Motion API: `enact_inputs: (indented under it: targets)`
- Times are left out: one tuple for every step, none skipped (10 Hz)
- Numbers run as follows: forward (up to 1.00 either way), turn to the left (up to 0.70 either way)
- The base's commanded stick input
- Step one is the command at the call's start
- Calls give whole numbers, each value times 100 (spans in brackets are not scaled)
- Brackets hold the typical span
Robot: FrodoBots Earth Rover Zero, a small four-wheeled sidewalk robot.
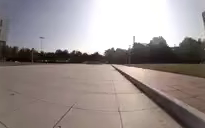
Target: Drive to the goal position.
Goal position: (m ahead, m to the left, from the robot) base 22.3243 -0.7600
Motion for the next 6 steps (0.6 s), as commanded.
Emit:
enact_inputs:
  targets:
    - [70, 1]
    - [70, 1]
    - [70, 1]
    - [70, -30]
    - [70, -1]
    - [70, 1]
